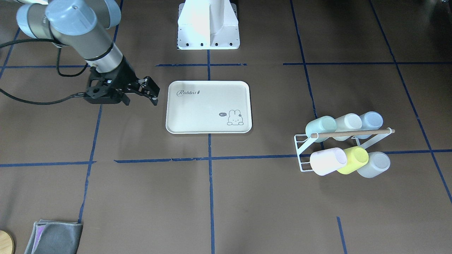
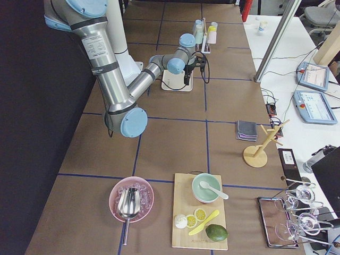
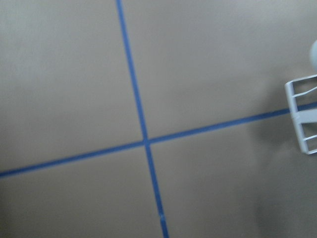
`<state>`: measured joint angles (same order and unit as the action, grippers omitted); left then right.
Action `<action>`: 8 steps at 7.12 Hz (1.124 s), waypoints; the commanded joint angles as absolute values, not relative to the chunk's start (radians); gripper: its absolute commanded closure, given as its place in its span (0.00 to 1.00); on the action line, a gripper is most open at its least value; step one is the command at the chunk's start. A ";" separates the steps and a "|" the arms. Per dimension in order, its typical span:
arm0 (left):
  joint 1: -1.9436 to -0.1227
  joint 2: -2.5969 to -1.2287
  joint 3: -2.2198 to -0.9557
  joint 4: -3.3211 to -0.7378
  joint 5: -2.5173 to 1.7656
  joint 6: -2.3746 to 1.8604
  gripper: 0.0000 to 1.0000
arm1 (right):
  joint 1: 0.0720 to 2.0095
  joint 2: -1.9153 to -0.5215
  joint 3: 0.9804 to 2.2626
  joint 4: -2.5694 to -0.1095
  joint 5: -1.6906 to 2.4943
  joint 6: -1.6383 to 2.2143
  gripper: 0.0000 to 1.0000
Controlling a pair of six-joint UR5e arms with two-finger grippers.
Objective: Pick up and place green cup on tray
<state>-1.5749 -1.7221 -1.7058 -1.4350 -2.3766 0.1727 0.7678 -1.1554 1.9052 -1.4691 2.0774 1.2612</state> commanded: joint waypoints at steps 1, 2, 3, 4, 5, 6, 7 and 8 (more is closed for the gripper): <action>-1.482 -1.752 -1.840 -1.433 -2.375 0.172 0.00 | 0.878 -1.161 1.950 -1.618 2.086 1.098 0.00; -1.433 -1.756 -1.911 -1.434 -2.347 0.173 0.00 | 0.925 -1.169 1.954 -1.641 2.088 1.022 0.00; -1.377 -1.769 -1.990 -1.434 -2.247 0.173 0.00 | 0.958 -1.180 1.953 -1.667 2.088 0.958 0.00; -1.299 -1.767 -2.059 -1.431 -2.108 0.173 0.00 | 0.998 -1.195 1.953 -1.686 2.088 0.884 0.00; -1.193 -1.772 -2.118 -1.378 -1.971 0.178 0.00 | 1.032 -1.210 1.951 -1.687 2.088 0.838 0.00; -1.113 -1.798 -2.178 -1.324 -1.857 0.179 0.00 | 1.060 -1.244 1.950 -1.686 2.103 0.790 0.00; -1.068 -1.825 -2.189 -1.303 -1.812 0.181 0.00 | 1.096 -1.270 1.948 -1.686 2.124 0.726 0.00; -1.030 -1.866 -2.189 -1.296 -1.781 0.175 0.00 | 1.127 -1.299 1.945 -1.684 2.150 0.677 0.00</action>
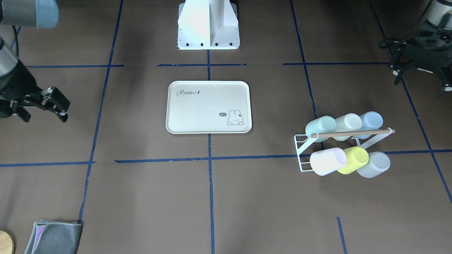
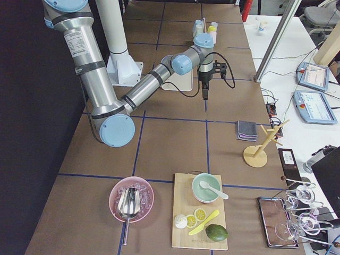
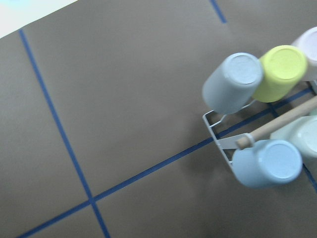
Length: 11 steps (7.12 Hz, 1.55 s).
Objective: Pick up and place green cup on tray
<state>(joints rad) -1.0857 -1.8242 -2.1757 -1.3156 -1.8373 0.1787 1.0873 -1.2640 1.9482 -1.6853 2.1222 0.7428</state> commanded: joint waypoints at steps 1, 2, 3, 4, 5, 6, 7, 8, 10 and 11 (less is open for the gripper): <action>-1.011 -1.885 -2.191 -1.276 -1.746 0.186 0.00 | 1.158 -1.325 1.942 -1.684 2.163 0.639 0.00; -0.949 -1.887 -2.213 -1.270 -1.658 0.227 0.00 | 1.192 -1.360 1.930 -1.681 2.184 0.573 0.00; -0.871 -1.891 -2.253 -1.184 -1.488 0.345 0.00 | 1.222 -1.370 1.908 -1.681 2.203 0.518 0.00; -0.774 -1.967 -2.269 -1.038 -1.278 0.477 0.00 | 1.244 -1.374 1.885 -1.680 2.221 0.496 0.00; -0.677 -2.024 -2.267 -0.890 -1.131 0.507 0.00 | 1.252 -1.382 1.879 -1.680 2.230 0.489 0.00; -0.598 -2.040 -2.261 -0.837 -1.047 0.514 0.01 | 1.255 -1.391 1.878 -1.680 2.238 0.489 0.00; -0.512 -2.040 -2.257 -0.792 -0.938 0.610 0.01 | 1.255 -1.399 1.878 -1.678 2.238 0.489 0.00; -0.477 -2.043 -2.231 -0.781 -0.857 0.706 0.01 | 1.256 -1.399 1.873 -1.678 2.238 0.491 0.00; -0.415 -2.062 -2.114 -0.779 -0.775 0.771 0.01 | 1.256 -1.401 1.867 -1.678 2.255 0.494 0.00; -0.387 -2.065 -2.061 -0.781 -0.764 0.778 0.01 | 1.256 -1.401 1.864 -1.678 2.255 0.494 0.00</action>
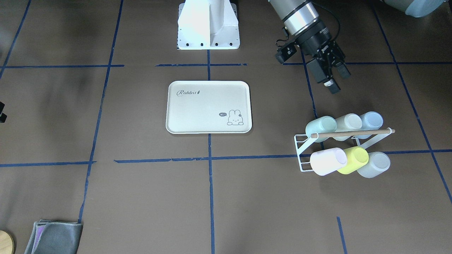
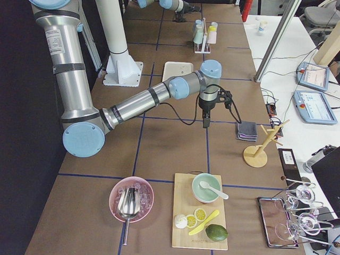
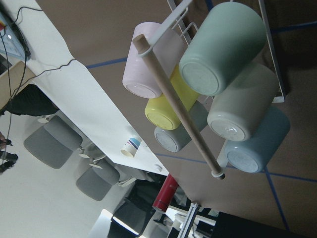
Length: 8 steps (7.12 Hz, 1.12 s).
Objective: Pick up and place green cup on tray
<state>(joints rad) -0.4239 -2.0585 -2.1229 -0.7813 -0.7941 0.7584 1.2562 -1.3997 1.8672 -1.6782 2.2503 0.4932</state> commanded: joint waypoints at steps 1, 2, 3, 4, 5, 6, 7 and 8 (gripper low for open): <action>-0.353 -2.065 -2.018 -0.779 -0.731 0.778 0.00 | 1.256 -1.399 1.862 -1.677 2.255 0.495 0.00; -0.351 -2.068 -1.973 -0.785 -0.727 0.775 0.00 | 1.256 -1.399 1.862 -1.675 2.256 0.495 0.00; -0.347 -2.078 -1.929 -0.788 -0.704 0.773 0.00 | 1.255 -1.399 1.861 -1.675 2.256 0.495 0.00; -0.345 -2.094 -1.863 -0.788 -0.680 0.773 0.00 | 1.255 -1.397 1.861 -1.675 2.256 0.497 0.00; -0.345 -2.114 -1.789 -0.792 -0.669 0.775 0.00 | 1.255 -1.396 1.861 -1.675 2.256 0.497 0.00; -0.345 -2.123 -1.740 -0.814 -0.648 0.775 0.00 | 1.255 -1.394 1.861 -1.675 2.256 0.499 0.00; -0.345 -2.123 -1.695 -0.842 -0.632 0.776 0.00 | 1.255 -1.394 1.861 -1.675 2.256 0.499 0.00; -0.345 -2.123 -1.660 -0.871 -0.626 0.778 0.00 | 1.255 -1.394 1.861 -1.675 2.256 0.499 0.00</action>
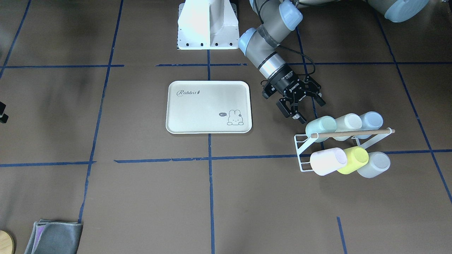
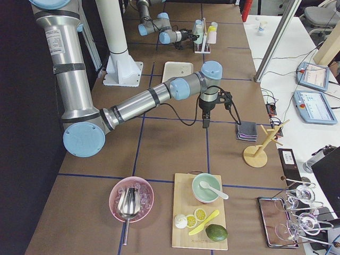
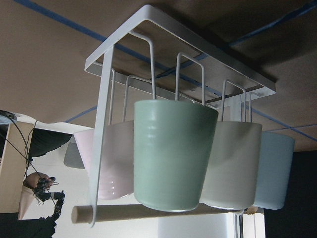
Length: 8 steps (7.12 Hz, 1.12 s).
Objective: Pick up and place green cup on tray
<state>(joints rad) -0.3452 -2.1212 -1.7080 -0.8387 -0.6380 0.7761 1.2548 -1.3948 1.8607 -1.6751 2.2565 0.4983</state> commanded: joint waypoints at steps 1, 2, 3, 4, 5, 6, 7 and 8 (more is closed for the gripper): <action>-0.345 -2.123 -1.645 -0.876 -0.624 0.778 0.00 | 1.255 -1.394 1.861 -1.675 2.256 0.500 0.00; -0.348 -2.122 -1.637 -0.876 -0.608 0.779 0.00 | 1.255 -1.393 1.861 -1.675 2.256 0.500 0.00; -0.357 -2.121 -1.631 -0.876 -0.607 0.779 0.00 | 1.255 -1.393 1.862 -1.675 2.256 0.500 0.00; -0.367 -2.121 -1.629 -0.877 -0.607 0.779 0.00 | 1.255 -1.393 1.862 -1.675 2.256 0.500 0.00; -0.379 -2.120 -1.623 -0.879 -0.606 0.778 0.00 | 1.255 -1.393 1.864 -1.675 2.256 0.502 0.00; -0.380 -2.118 -1.603 -0.891 -0.606 0.776 0.00 | 1.255 -1.391 1.864 -1.675 2.256 0.505 0.00; -0.385 -2.118 -1.574 -0.935 -0.606 0.778 0.01 | 1.255 -1.391 1.864 -1.675 2.256 0.505 0.00; -0.390 -2.117 -1.554 -0.954 -0.606 0.779 0.01 | 1.255 -1.391 1.862 -1.675 2.256 0.506 0.00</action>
